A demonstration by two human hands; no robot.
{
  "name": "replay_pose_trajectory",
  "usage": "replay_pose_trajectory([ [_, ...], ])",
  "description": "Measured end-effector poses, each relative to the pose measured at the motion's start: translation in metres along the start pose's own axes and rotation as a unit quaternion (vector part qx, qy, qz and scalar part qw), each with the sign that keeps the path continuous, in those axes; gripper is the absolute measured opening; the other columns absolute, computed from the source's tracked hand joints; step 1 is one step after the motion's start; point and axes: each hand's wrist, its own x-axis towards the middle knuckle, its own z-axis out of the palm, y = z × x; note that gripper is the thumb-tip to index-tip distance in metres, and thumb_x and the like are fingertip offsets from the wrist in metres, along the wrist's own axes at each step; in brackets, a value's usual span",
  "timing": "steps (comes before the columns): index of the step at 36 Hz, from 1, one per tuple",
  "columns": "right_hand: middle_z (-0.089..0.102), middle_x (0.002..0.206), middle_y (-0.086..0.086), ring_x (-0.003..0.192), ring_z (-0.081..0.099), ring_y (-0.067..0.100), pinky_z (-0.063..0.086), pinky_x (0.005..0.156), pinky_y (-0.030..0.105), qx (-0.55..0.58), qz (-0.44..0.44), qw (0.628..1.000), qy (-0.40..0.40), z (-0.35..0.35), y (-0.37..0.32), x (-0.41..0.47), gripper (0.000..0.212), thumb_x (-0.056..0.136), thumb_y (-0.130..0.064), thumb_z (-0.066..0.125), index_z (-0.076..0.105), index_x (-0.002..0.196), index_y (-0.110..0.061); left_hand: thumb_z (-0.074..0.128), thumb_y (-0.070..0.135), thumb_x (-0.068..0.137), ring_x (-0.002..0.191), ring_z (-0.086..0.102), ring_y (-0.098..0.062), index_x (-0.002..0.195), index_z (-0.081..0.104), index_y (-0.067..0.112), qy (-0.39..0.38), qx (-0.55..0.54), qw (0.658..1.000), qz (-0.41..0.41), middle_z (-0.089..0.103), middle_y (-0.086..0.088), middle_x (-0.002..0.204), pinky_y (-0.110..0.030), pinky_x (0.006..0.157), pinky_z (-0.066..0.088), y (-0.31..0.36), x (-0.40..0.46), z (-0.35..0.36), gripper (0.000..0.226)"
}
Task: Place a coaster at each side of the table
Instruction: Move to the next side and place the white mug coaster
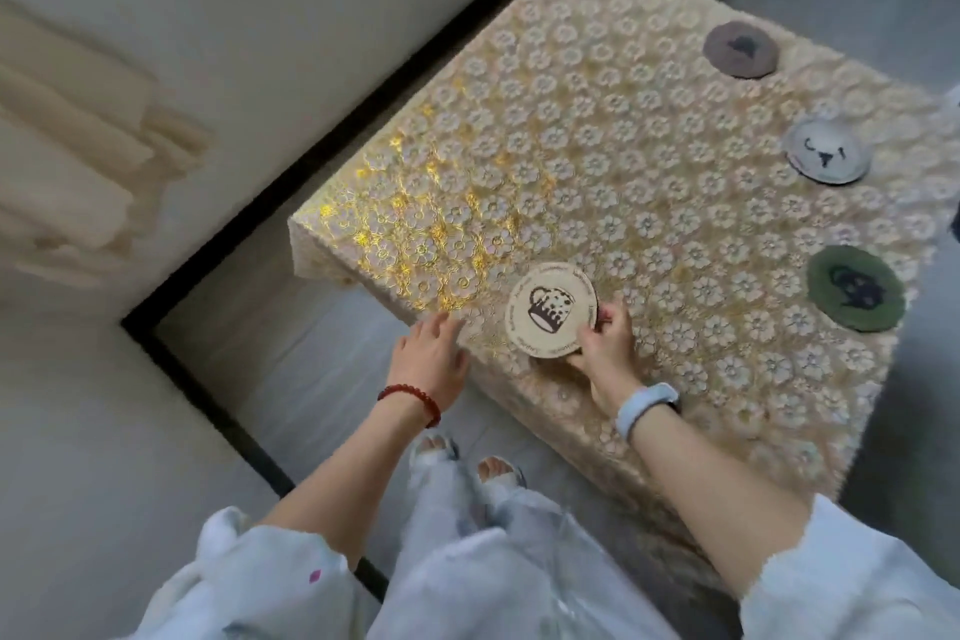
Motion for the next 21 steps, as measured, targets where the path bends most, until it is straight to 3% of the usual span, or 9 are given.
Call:
replay_pose_trajectory([
  [4,0.051,0.119,0.014,0.099,0.056,0.03,0.055,0.08,0.049,-0.028,0.043,0.998,0.036,0.012,0.008,0.013,0.027,0.087,0.0,0.044,0.04,0.105,-0.021,0.046,0.025,0.09,0.131,0.033,-0.029,0.134,0.034,0.019,-0.042,0.012,0.998,0.039,0.034,-0.01,0.145,-0.051,0.108,0.031,-0.013,0.034,-0.004,0.046],
  [8,0.062,0.097,0.015,0.086,0.062,0.035,0.055,0.072,0.055,-0.201,0.006,0.975,0.091,0.013,0.02,0.019,0.021,0.082,-0.002,0.048,0.044,0.094,-0.018,0.045,0.023,0.089,0.13,0.031,-0.032,0.131,0.038,0.019,-0.085,0.035,0.992,0.082,0.033,-0.012,0.145,-0.051,0.107,0.03,-0.019,0.061,-0.008,0.043],
  [12,0.062,0.098,0.013,0.076,0.062,0.026,0.059,0.059,0.044,-0.242,-0.035,0.964,0.106,0.017,0.017,0.022,0.021,0.088,-0.003,0.046,0.049,0.105,-0.015,0.049,0.022,0.086,0.129,0.033,-0.031,0.129,0.04,0.019,-0.102,0.038,0.986,0.128,0.034,-0.012,0.144,-0.049,0.107,0.03,-0.026,0.081,-0.011,0.045],
  [16,0.063,0.092,0.01,0.072,0.065,0.032,0.057,0.056,0.051,-0.275,-0.033,0.96,0.036,0.012,-0.009,0.031,0.019,0.093,-0.015,0.041,0.05,0.11,-0.02,0.051,0.026,0.086,0.13,0.032,-0.029,0.133,0.035,0.02,-0.115,0.049,0.979,0.159,0.032,-0.01,0.145,-0.051,0.107,0.033,-0.029,0.101,-0.019,0.05],
  [19,0.058,0.09,0.003,0.054,0.055,0.018,0.047,0.042,0.026,-0.354,-0.033,0.934,-0.044,0.007,-0.037,0.041,0.032,0.093,-0.015,0.04,0.047,0.122,-0.024,0.051,0.026,0.087,0.13,0.033,-0.029,0.134,0.034,0.017,-0.11,0.046,0.977,0.178,0.033,-0.011,0.144,-0.051,0.107,0.032,-0.024,0.115,-0.024,0.051],
  [21,0.051,0.1,-0.002,0.061,0.054,0.017,0.044,0.045,0.022,-0.417,-0.054,0.902,-0.103,0.009,-0.056,0.045,0.032,0.092,-0.015,0.039,0.053,0.118,-0.029,0.05,0.025,0.087,0.129,0.034,-0.029,0.134,0.035,0.016,-0.109,0.041,0.976,0.187,0.035,-0.011,0.143,-0.052,0.106,0.033,-0.02,0.122,-0.025,0.05],
])
